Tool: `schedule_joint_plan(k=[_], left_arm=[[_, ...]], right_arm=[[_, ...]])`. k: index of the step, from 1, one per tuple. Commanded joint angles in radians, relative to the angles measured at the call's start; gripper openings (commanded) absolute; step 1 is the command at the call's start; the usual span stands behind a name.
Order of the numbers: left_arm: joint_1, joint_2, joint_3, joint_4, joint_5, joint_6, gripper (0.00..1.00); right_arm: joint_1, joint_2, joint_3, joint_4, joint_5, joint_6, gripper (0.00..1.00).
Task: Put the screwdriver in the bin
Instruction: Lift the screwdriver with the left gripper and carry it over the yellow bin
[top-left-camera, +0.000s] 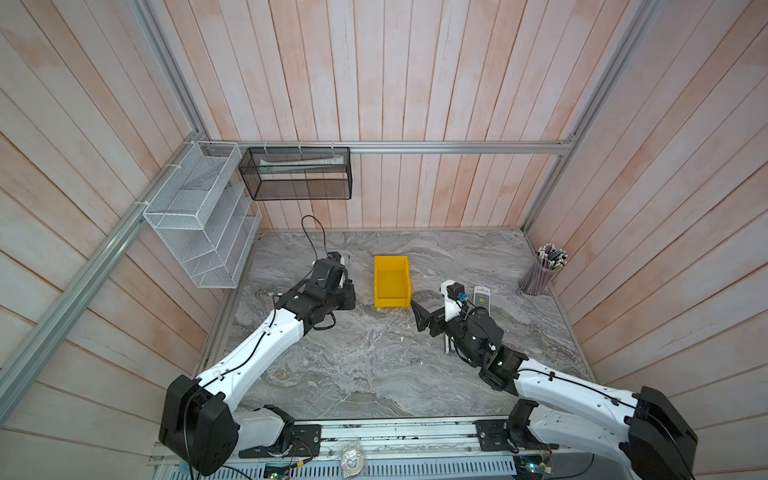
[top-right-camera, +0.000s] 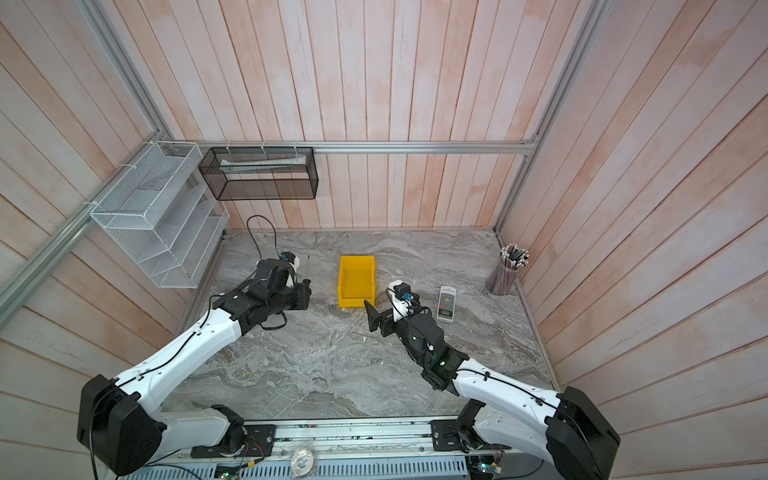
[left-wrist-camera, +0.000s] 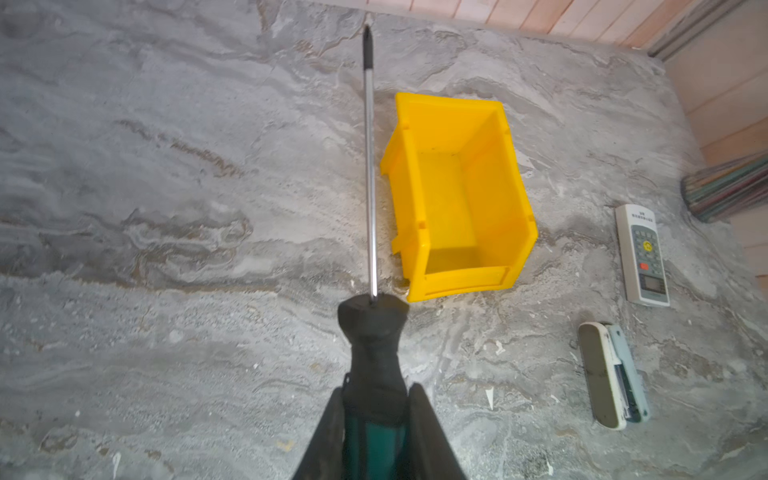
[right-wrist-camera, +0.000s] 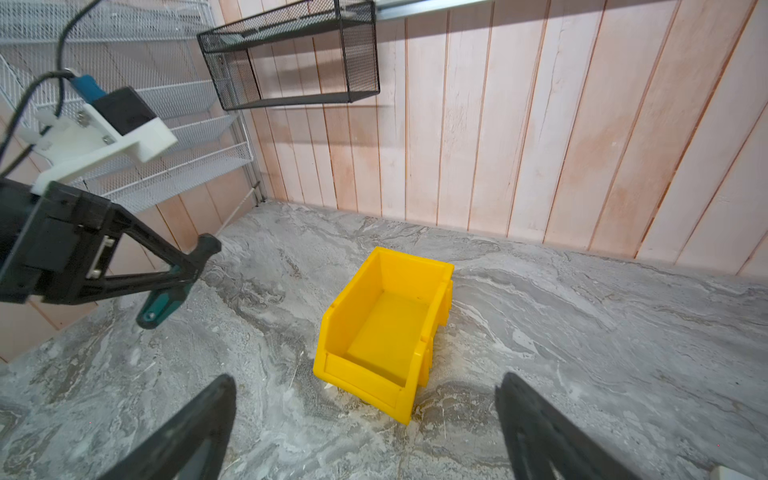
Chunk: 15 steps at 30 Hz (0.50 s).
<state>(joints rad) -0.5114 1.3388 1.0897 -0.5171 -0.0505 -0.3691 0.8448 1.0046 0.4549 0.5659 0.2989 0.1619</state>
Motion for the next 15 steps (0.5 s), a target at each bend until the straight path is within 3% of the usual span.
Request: schedule_joint_plan(k=[1,8,15], left_arm=[[-0.049,0.066,0.074,0.059,-0.04,0.113,0.0],[-0.134,0.26,0.227,0.172,-0.076,0.314,0.0],[-0.134,0.414,0.379,0.078,-0.096,0.5,0.0]], right_arm=[[-0.029,-0.082,-0.028,-0.03,0.021,0.038,0.99],[-0.123,-0.194,-0.093,-0.043,0.023,0.058,0.99],[-0.154,-0.201,-0.128,-0.032,0.003,0.072,0.99]])
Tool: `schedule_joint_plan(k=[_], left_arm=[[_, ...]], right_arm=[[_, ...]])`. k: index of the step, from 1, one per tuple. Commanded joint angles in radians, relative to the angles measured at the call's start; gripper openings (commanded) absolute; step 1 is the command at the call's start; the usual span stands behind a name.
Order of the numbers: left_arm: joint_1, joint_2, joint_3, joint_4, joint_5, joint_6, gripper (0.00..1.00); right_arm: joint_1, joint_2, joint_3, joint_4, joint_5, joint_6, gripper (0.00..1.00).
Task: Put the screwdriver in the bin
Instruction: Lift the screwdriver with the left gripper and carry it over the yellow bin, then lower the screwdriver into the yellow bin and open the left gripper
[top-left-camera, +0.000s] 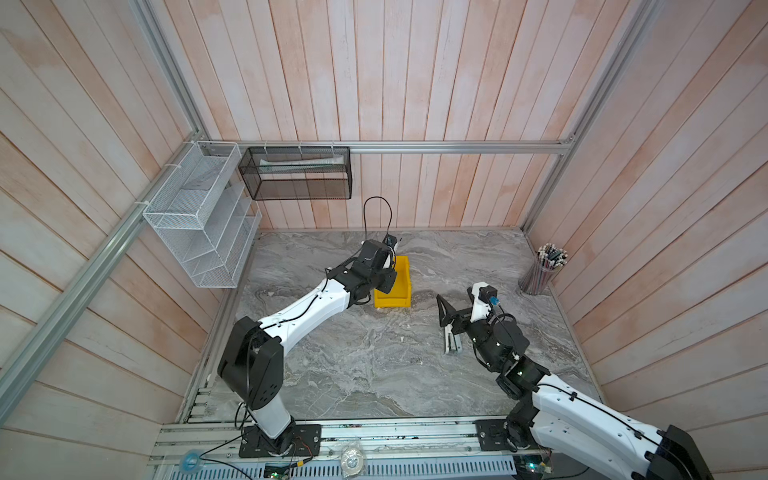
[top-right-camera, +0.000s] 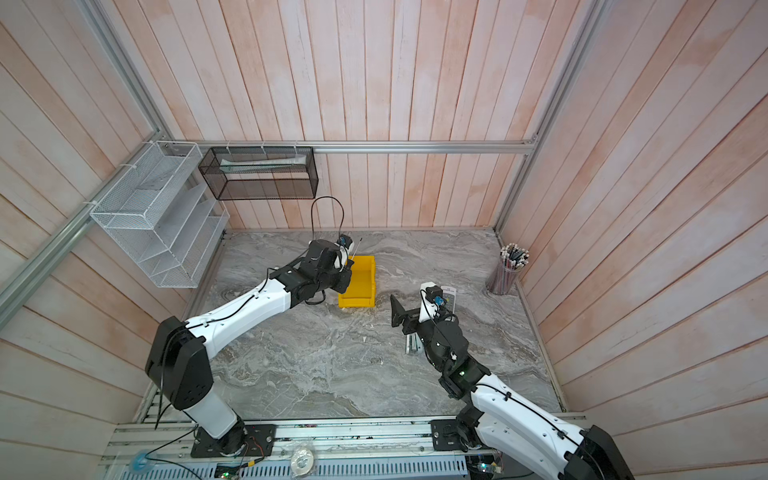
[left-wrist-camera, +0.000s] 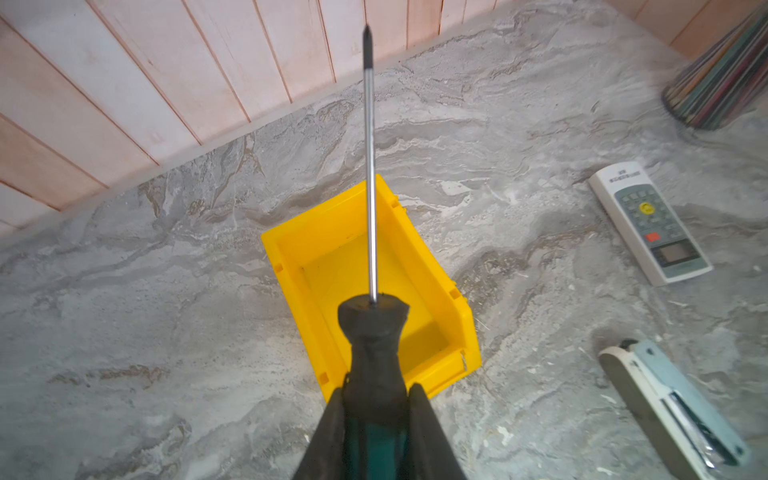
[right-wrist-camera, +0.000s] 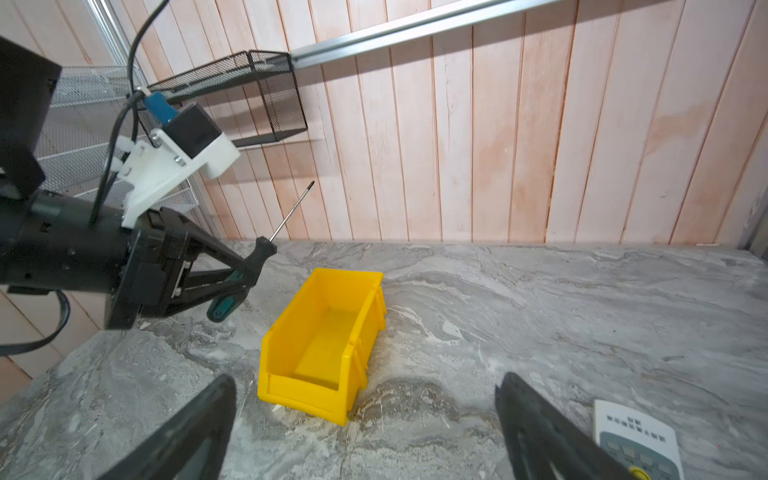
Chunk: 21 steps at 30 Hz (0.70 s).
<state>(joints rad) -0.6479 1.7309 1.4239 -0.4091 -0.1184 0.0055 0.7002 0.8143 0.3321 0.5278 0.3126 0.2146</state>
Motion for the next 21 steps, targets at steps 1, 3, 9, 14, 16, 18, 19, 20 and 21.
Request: schedule_joint_plan(k=[1,3,9,14,16,18,19,20,21], left_arm=[[0.003,0.033,0.047,-0.024,-0.034,0.154,0.0],[0.005,0.058,0.045,-0.008,-0.036,0.213,0.0],[0.011,0.12,0.036,0.026,0.009,0.314,0.0],[0.011,0.166,0.064,0.063,0.01,0.347,0.0],[0.011,0.193,0.092,0.035,0.003,0.343,0.0],[0.011,0.229,0.143,-0.02,-0.02,0.312,0.0],[0.011,0.241,0.159,-0.045,-0.022,0.287,0.0],[0.011,0.247,0.16,-0.055,-0.016,0.269,0.0],[0.011,0.249,0.154,-0.059,-0.012,0.256,0.0]], right_arm=[[-0.015,-0.009,-0.009,0.008,-0.023,0.027,0.99],[-0.023,0.002,-0.003,-0.003,-0.039,0.035,0.99],[-0.036,0.063,0.021,-0.031,-0.046,0.055,0.99],[-0.043,0.086,0.03,-0.037,-0.071,0.065,0.99],[-0.044,0.089,0.03,-0.039,-0.059,0.066,0.99],[-0.046,0.093,0.03,-0.042,-0.051,0.068,0.99],[-0.047,0.097,0.031,-0.044,-0.049,0.069,0.99],[-0.05,0.098,0.033,-0.045,-0.048,0.069,0.99],[-0.05,0.101,0.032,-0.045,-0.05,0.071,0.99]])
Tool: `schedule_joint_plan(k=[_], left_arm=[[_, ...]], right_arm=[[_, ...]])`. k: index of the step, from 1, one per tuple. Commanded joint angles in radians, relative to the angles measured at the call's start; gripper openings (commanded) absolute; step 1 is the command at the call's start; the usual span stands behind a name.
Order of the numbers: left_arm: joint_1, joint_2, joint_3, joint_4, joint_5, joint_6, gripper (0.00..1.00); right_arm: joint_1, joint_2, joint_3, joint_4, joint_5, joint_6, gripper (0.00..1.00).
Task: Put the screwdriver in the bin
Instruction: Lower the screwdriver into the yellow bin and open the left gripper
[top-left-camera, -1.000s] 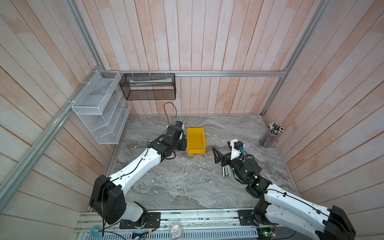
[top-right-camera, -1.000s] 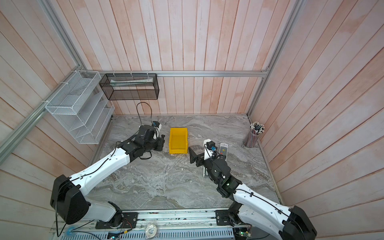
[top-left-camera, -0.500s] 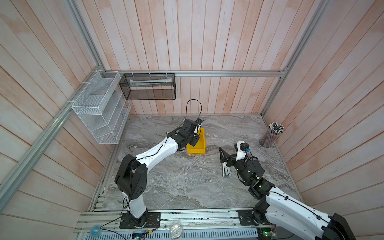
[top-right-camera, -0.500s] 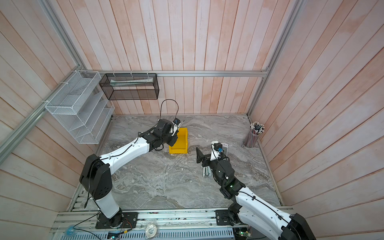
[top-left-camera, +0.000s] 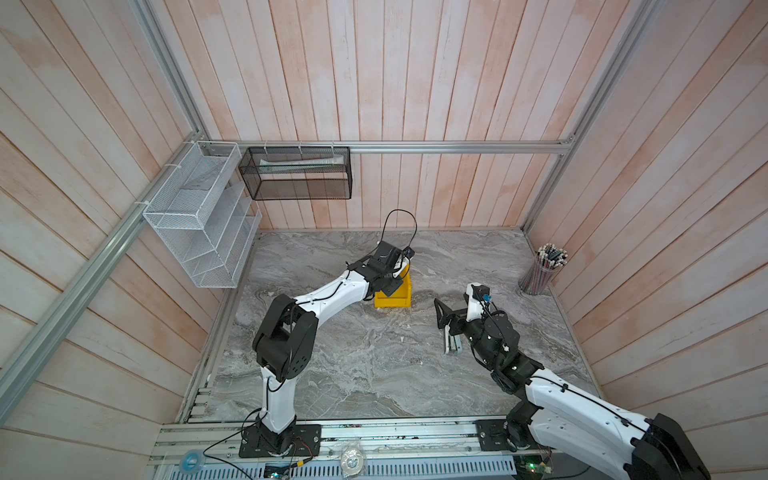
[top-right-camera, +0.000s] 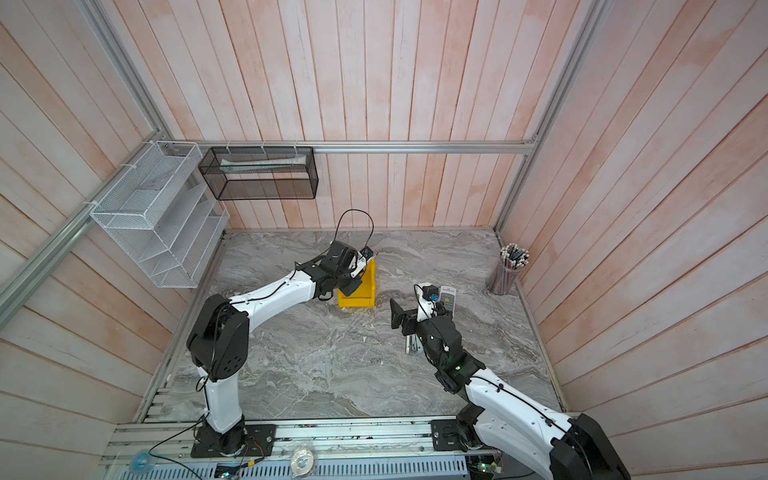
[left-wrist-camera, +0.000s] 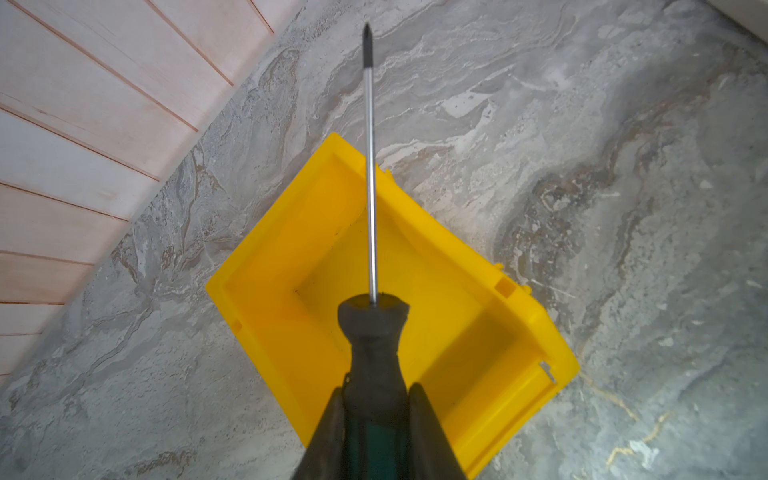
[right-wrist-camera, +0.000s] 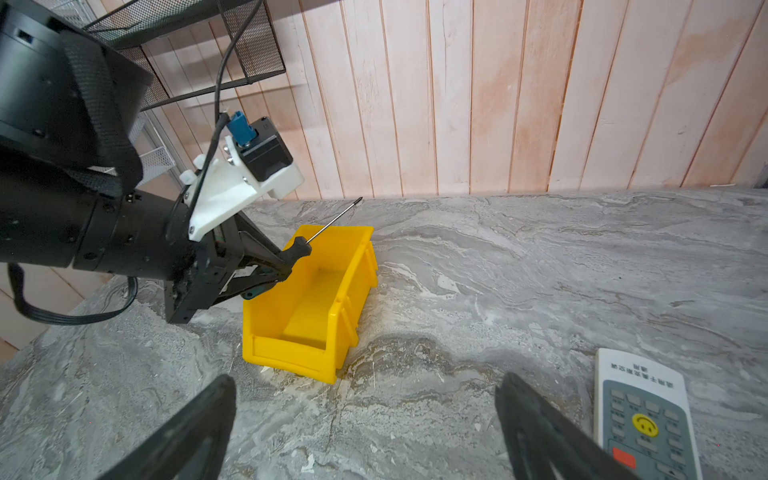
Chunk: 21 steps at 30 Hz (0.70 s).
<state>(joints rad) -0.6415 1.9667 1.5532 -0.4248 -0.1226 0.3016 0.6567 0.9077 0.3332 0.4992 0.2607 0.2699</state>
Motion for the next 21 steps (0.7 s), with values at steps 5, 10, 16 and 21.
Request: schedule_joint_plan(k=[5,10,16,21], left_arm=[[0.015,0.017,0.004,-0.055,-0.065,-0.149,0.0],[0.014,0.017,0.0,-0.077,-0.026,-0.212,0.0],[0.014,0.032,0.002,-0.09,-0.019,-0.256,0.0],[0.014,0.037,-0.006,-0.087,-0.016,-0.289,0.0]], right_arm=[[-0.007,0.018,0.035,-0.018,0.0,0.016,0.99],[-0.008,0.018,0.032,-0.016,0.0,0.018,0.99],[-0.008,-0.001,0.024,-0.019,0.03,0.019,0.98],[-0.008,-0.012,0.019,-0.016,0.035,0.02,0.98]])
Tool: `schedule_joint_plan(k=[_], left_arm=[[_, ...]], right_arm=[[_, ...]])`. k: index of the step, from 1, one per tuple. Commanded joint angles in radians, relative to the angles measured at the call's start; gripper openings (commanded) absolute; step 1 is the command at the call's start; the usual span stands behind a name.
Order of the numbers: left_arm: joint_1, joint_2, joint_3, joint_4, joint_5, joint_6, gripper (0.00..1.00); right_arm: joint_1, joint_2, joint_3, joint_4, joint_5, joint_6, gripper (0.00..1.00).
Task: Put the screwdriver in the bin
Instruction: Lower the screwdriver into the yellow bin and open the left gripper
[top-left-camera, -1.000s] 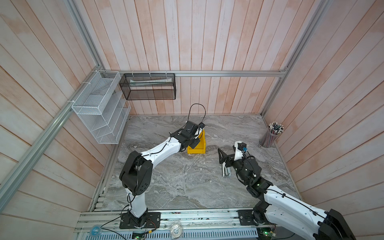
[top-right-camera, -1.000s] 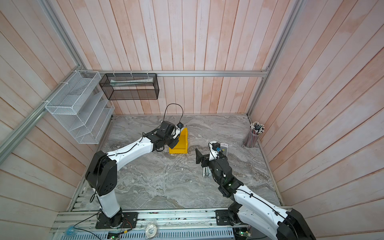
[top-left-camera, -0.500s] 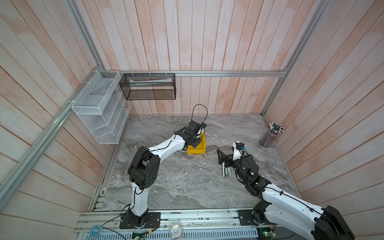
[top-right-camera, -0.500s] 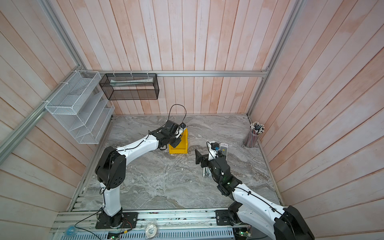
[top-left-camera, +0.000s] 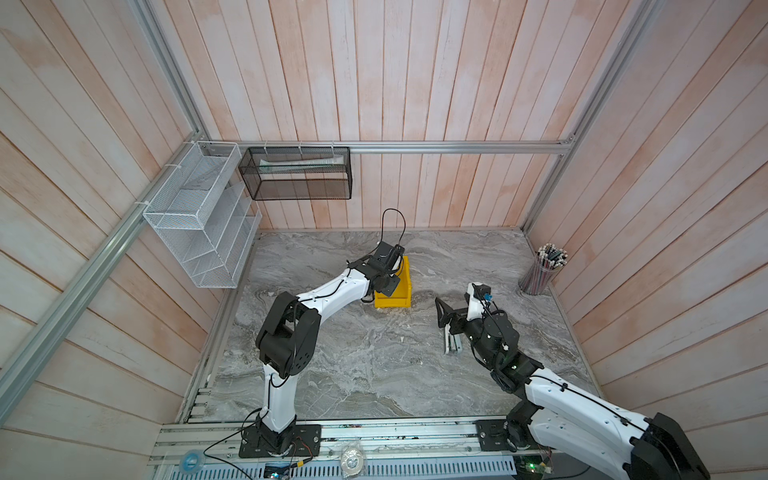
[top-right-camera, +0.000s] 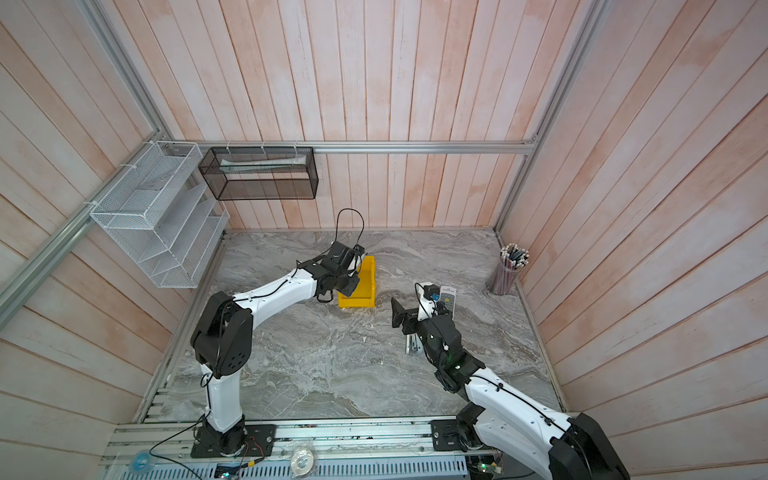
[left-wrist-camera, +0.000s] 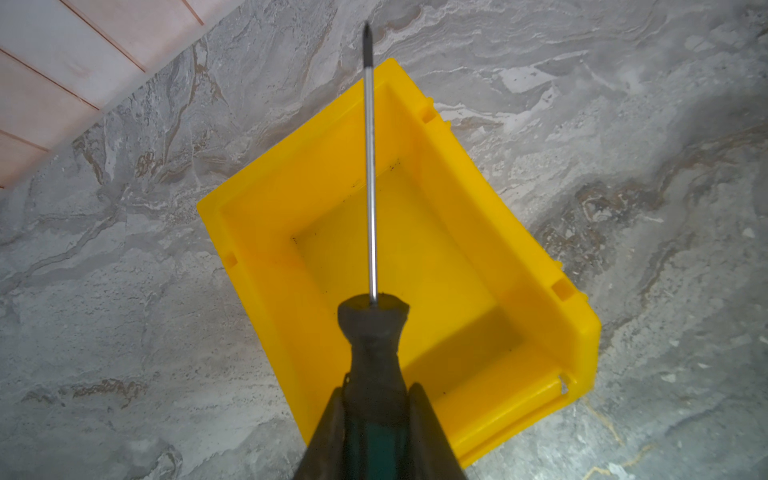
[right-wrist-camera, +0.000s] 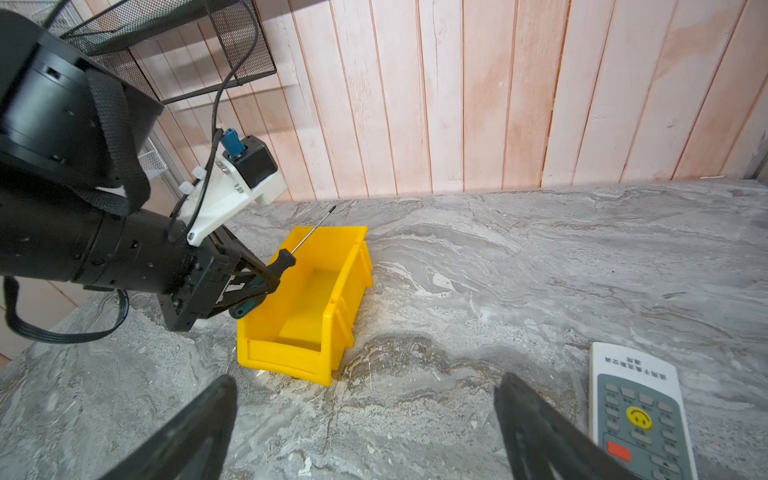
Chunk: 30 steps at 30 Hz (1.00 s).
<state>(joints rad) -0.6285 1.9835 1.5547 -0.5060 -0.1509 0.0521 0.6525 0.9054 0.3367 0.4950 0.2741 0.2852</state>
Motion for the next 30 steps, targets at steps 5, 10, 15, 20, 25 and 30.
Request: schedule_joint_plan(k=[5,10,15,20,25,30], left_arm=[[0.001,0.03,-0.015,0.002,0.02,-0.065,0.0],[0.001,0.045,-0.013,0.023,0.023,-0.076,0.0],[-0.004,0.078,0.007,0.017,0.024,-0.077,0.0],[-0.004,0.096,0.009,0.012,0.003,-0.089,0.04],[-0.007,0.1,0.005,0.014,-0.003,-0.09,0.09],[-0.014,0.105,0.006,0.012,-0.018,-0.083,0.15]], right_arm=[[-0.003,0.001,0.021,-0.016,0.016,0.006,0.98],[-0.004,0.0,0.019,-0.016,0.017,0.005,0.98],[-0.003,0.004,0.022,-0.019,0.018,0.003,0.98],[-0.002,0.001,0.02,-0.016,0.019,0.003,0.98],[-0.004,0.003,0.021,-0.017,0.016,0.002,0.98],[-0.003,-0.006,0.019,-0.018,0.017,0.003,0.98]])
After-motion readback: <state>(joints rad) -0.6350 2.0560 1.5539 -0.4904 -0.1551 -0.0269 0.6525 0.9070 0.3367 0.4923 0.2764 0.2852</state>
